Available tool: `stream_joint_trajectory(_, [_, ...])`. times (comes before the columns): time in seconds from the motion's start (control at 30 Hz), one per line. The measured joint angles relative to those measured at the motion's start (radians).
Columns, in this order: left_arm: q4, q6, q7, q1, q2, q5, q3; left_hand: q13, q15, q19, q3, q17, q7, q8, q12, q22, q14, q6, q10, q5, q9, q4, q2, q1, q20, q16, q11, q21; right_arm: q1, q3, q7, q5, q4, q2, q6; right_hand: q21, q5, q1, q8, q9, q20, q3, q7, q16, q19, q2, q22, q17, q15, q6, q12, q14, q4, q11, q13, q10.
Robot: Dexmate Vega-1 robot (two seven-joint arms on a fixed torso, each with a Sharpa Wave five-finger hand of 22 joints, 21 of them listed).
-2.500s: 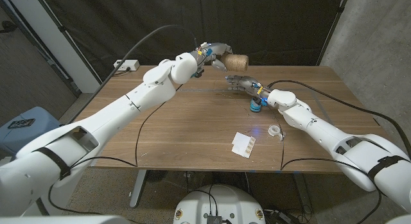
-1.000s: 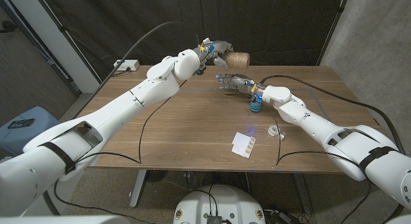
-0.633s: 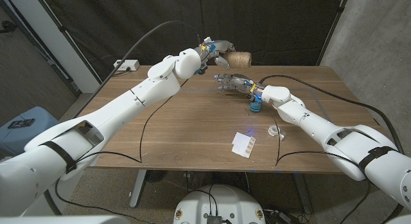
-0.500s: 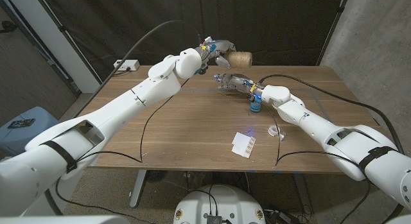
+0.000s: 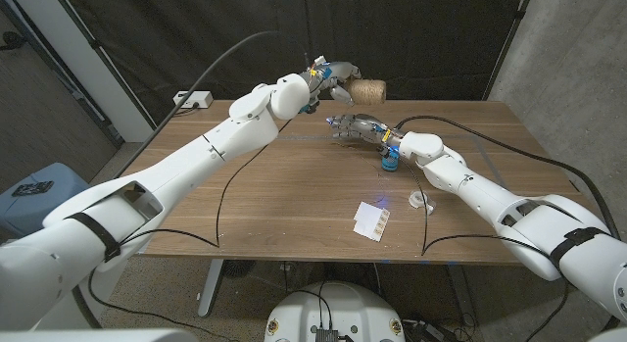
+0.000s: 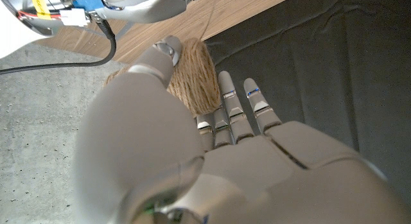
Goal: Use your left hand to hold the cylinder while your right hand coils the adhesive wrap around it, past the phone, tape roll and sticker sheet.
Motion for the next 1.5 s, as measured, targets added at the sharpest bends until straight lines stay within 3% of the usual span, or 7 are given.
stream_joint_trajectory(0.6, [0.013, 0.001, 0.008, -0.009, -0.002, -0.008, 0.004, 0.000, 0.004, 0.000, 0.000, 0.004, 0.000, 0.000, -0.003, 0.000, 0.004, 0.000, 0.000, 0.005, 0.000, 0.000, 0.000, 0.000, 0.000, 0.000, 0.000, 0.004, -0.013, 0.002, -0.016, -0.003, -0.023, -0.006, -0.017, 0.017, 0.000, 0.026, 0.020, 0.000, -0.003, -0.009, -0.005, 0.038, 0.065, 0.000, 0.000, 0.018, -0.002, 0.084, 0.031, 0.074, -0.001, 0.002, 0.014, 0.072])
stream_joint_trajectory(1.1, [0.025, 0.003, 0.011, -0.017, -0.006, -0.013, 0.006, 0.001, 0.004, -0.002, 0.000, 0.005, 0.000, 0.000, -0.006, -0.005, 0.004, 0.000, 0.003, 0.011, 0.000, 0.000, 0.000, 0.000, -0.002, 0.000, 0.003, 0.004, -0.038, 0.002, -0.048, -0.011, -0.079, -0.022, -0.028, 0.051, 0.000, 0.068, 0.062, 0.000, -0.011, -0.019, -0.007, 0.108, 0.167, 0.000, 0.010, 0.035, -0.006, 0.261, 0.100, 0.216, -0.002, -0.003, 0.028, 0.239])
stream_joint_trajectory(1.5, [0.037, 0.002, 0.017, -0.024, -0.010, -0.016, 0.008, 0.001, 0.003, -0.002, 0.000, 0.005, 0.000, 0.000, -0.006, -0.004, 0.004, 0.000, 0.003, 0.011, 0.000, 0.000, 0.000, 0.000, -0.002, 0.000, 0.003, 0.007, -0.063, 0.008, -0.077, -0.015, -0.140, -0.045, -0.049, 0.066, 0.000, 0.079, 0.076, -0.003, -0.016, -0.019, -0.003, 0.115, 0.202, 0.000, 0.010, 0.029, -0.008, 0.314, 0.108, 0.264, -0.002, -0.008, 0.025, 0.284])
